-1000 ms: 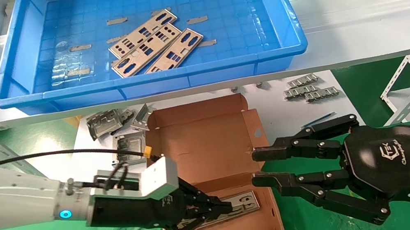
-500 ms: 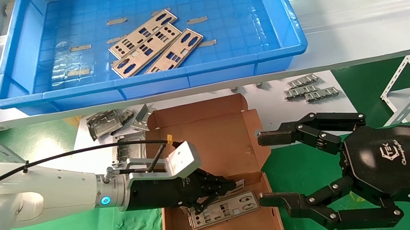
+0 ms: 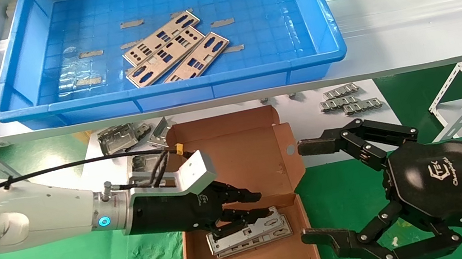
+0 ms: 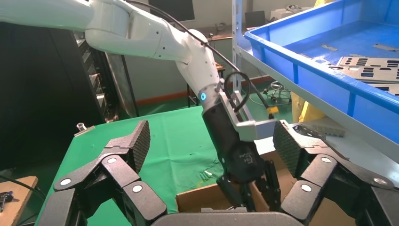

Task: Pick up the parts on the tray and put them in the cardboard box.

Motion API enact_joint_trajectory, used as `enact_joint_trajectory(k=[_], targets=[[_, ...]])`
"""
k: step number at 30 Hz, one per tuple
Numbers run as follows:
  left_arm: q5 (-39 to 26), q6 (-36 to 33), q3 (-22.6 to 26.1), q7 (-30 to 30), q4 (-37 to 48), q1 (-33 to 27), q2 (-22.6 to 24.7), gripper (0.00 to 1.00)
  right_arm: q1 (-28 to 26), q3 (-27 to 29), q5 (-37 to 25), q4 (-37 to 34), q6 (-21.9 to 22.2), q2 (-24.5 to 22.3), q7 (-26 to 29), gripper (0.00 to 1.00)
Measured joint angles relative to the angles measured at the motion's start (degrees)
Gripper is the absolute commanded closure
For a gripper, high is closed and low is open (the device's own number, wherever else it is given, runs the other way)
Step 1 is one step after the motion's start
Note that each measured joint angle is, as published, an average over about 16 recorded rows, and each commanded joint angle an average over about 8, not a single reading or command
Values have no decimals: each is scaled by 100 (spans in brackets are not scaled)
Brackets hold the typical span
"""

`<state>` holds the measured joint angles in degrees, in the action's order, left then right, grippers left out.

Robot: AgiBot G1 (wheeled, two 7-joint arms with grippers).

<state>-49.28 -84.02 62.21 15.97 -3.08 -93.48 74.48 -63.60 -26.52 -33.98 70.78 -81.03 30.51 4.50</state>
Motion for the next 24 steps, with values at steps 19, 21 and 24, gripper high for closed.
enact_joint_trajectory(k=[19, 21, 24], targets=[[607, -769, -320, -37, -674, 137, -838, 0, 1, 1, 0, -1, 1, 0, 0, 0], [630, -773, -336, -31, -719, 159, -869, 0, 1, 1, 0, -1, 2, 0, 0, 0], [651, -777, -369, -43, -785, 194, -908, 0, 1, 1, 1, -1, 2, 0, 0, 0]])
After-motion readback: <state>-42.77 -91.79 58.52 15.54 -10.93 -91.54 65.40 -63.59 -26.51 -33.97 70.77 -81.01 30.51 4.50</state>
